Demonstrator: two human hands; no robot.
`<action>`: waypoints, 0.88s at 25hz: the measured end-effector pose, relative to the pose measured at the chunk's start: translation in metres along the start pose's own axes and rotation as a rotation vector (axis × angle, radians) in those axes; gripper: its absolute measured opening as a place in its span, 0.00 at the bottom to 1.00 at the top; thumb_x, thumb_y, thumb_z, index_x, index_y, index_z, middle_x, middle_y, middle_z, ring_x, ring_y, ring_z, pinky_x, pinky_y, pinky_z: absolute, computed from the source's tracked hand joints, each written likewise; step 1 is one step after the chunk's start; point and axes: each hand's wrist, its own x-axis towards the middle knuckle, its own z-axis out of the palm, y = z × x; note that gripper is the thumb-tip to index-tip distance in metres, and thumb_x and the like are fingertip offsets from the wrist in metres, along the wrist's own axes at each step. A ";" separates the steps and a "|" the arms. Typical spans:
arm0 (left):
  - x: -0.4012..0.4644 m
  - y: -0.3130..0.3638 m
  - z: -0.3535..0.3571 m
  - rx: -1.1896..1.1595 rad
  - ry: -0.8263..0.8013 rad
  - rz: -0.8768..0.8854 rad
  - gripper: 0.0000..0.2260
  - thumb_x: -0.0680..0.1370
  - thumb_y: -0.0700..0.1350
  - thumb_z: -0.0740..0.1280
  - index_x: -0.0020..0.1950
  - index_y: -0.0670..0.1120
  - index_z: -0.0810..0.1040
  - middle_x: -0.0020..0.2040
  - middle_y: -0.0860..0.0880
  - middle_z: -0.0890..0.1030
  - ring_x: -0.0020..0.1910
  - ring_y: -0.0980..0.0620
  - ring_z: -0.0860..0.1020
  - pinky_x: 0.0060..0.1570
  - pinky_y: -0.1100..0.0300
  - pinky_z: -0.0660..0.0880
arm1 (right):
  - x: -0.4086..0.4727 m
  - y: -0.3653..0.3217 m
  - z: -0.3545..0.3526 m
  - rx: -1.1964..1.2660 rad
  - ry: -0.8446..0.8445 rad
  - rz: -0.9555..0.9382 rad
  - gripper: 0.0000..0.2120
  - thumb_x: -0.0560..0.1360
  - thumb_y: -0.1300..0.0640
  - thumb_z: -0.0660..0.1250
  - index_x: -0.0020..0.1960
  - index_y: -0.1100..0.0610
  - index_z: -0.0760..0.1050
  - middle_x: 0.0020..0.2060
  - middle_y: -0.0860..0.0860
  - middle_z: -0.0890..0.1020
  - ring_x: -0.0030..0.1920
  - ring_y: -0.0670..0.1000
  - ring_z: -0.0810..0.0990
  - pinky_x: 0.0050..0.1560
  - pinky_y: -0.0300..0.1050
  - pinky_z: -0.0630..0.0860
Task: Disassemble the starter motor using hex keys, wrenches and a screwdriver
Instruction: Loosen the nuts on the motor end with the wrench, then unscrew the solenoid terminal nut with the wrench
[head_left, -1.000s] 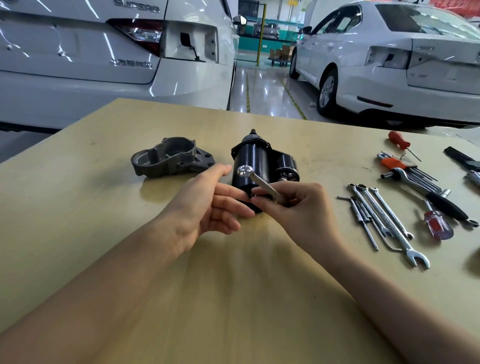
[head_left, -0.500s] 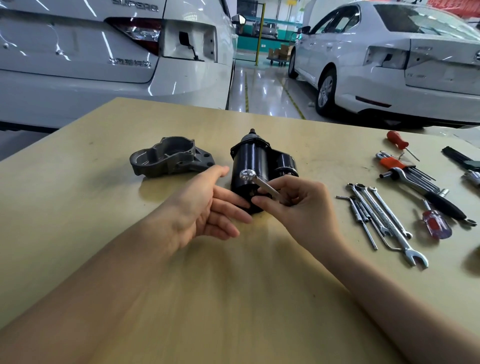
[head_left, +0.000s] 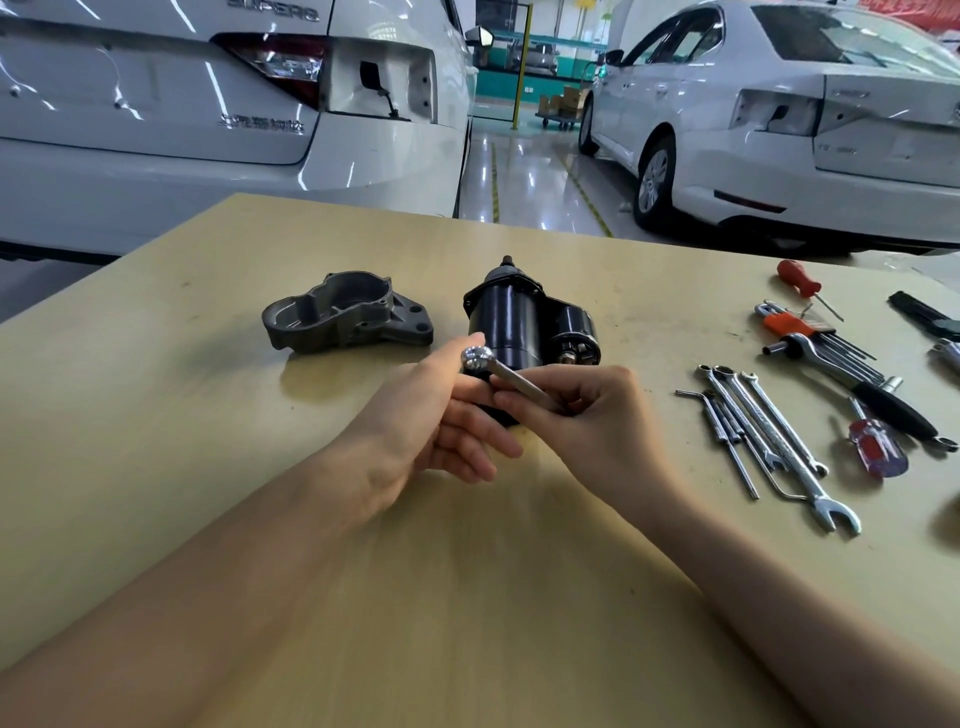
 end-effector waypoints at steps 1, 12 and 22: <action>0.000 0.000 0.001 0.019 0.002 0.005 0.28 0.80 0.62 0.54 0.42 0.42 0.83 0.34 0.38 0.83 0.23 0.47 0.77 0.24 0.62 0.73 | 0.000 0.000 0.001 -0.003 0.005 0.000 0.13 0.70 0.60 0.73 0.44 0.40 0.82 0.32 0.46 0.84 0.31 0.54 0.80 0.30 0.45 0.74; -0.001 0.002 0.001 0.088 0.045 0.106 0.33 0.80 0.63 0.50 0.40 0.42 0.86 0.34 0.39 0.83 0.23 0.46 0.78 0.24 0.62 0.73 | 0.007 -0.023 -0.037 -0.075 0.042 0.084 0.13 0.69 0.59 0.76 0.33 0.43 0.81 0.23 0.47 0.75 0.25 0.41 0.67 0.27 0.32 0.63; 0.001 0.001 -0.004 0.020 0.241 0.345 0.27 0.83 0.50 0.52 0.35 0.41 0.83 0.26 0.42 0.79 0.20 0.46 0.74 0.21 0.61 0.70 | 0.019 0.012 -0.125 -0.616 -0.109 0.835 0.09 0.65 0.54 0.79 0.31 0.55 0.80 0.24 0.51 0.72 0.27 0.48 0.68 0.28 0.40 0.61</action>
